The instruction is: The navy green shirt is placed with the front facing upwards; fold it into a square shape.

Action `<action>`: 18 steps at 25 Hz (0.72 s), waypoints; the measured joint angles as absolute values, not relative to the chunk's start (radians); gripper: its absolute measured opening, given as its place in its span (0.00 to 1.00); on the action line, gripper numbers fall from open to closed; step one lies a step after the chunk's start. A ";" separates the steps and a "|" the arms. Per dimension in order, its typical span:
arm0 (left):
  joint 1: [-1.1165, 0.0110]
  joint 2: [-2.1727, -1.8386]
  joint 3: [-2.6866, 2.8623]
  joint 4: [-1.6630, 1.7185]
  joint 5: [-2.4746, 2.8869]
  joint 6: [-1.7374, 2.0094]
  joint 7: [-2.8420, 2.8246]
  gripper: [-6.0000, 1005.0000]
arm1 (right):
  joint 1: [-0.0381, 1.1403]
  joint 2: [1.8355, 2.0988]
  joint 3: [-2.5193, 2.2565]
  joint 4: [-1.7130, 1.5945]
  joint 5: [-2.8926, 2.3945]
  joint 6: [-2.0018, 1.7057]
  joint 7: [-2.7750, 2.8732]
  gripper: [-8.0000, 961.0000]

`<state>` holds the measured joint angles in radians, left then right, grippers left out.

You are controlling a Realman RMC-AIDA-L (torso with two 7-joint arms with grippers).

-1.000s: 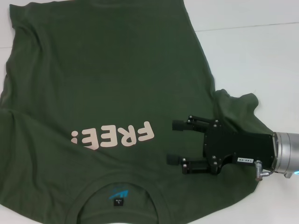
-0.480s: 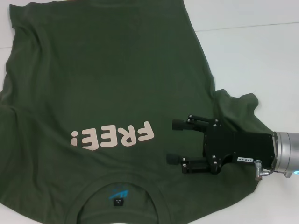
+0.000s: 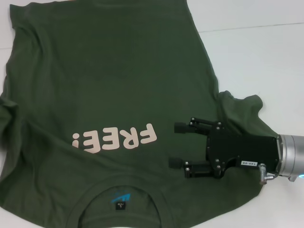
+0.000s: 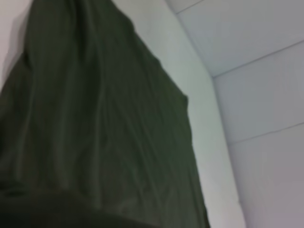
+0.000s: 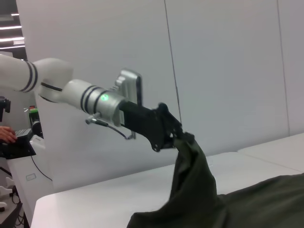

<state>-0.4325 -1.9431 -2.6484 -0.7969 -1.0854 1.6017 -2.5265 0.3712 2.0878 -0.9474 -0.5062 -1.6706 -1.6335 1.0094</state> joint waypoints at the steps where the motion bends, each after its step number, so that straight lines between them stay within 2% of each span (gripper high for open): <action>1: -0.436 -1.943 -2.634 -0.787 -1.085 1.587 -2.526 0.00 | 0.371 2.088 -0.948 -0.506 -1.671 -1.635 1.009 0.92; 7: -0.464 -1.948 -2.528 -0.720 -1.083 1.506 -2.526 0.00 | 0.368 2.088 -0.948 -0.506 -1.671 -1.637 1.009 0.92; 18: -0.524 -1.980 -2.499 -0.710 -1.084 1.509 -2.513 0.00 | 0.363 2.088 -0.948 -0.506 -1.675 -1.638 1.009 0.92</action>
<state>-0.5241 -1.9803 -2.4986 -0.7099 -1.0839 1.5087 -2.5133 0.3634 2.0878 -0.9482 -0.5055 -1.6747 -1.6385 1.0094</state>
